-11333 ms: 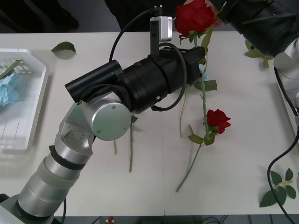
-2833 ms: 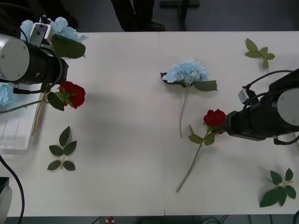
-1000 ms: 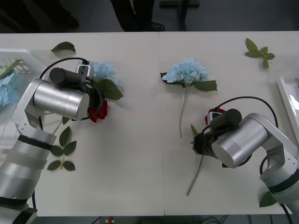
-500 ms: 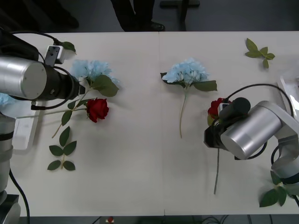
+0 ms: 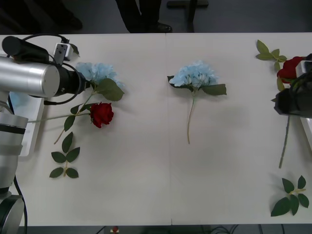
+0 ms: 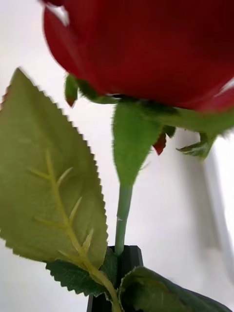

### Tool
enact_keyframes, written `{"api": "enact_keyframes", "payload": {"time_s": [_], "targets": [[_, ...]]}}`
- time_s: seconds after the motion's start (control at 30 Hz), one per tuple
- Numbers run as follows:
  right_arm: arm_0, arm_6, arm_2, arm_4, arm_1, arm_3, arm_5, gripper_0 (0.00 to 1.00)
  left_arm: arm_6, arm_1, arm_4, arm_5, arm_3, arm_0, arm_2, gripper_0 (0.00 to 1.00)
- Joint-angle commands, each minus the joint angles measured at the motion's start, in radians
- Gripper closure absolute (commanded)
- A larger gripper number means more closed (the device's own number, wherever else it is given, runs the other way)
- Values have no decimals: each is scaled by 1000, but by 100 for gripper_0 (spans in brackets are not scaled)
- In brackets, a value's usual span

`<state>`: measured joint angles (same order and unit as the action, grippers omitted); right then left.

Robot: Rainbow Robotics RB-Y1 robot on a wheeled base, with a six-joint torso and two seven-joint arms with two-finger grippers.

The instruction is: Place the red flowers into the right box and the blue flowers into the left box. If a person shows an open palm, hand one flower to the person first, then continue sorting.

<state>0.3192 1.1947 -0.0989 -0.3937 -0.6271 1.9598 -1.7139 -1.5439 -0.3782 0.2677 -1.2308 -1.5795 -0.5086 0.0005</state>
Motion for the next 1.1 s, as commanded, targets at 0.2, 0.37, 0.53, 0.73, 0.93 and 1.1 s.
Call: {"api": "enact_keyframes", "payload": {"time_s": [0.2, 0.37, 0.53, 0.73, 0.93, 1.1], "targets": [[121, 310, -125, 99, -117, -248, 30, 100, -51, -5, -35, 33, 56, -16, -126, 0], [164, 390, -160, 142, -163, -412, 106, 100, -65, -4, -58, 39, 96, -14, -154, 11], [199, 430, -173, 150, -206, -578, 214, 100, -65, 2, -64, 96, 153, -14, -175, 40], [219, 445, -171, 136, -230, -731, 361, 100, -59, 16, -78, 126, 181, -14, -178, 100], [221, 462, -171, 124, -232, -799, 448, 100, -47, 16, -71, 126, 162, -14, -175, 100], [221, 476, -171, 122, -235, -799, 450, 84, -22, 19, -55, 83, 87, -14, -148, 100]]}}
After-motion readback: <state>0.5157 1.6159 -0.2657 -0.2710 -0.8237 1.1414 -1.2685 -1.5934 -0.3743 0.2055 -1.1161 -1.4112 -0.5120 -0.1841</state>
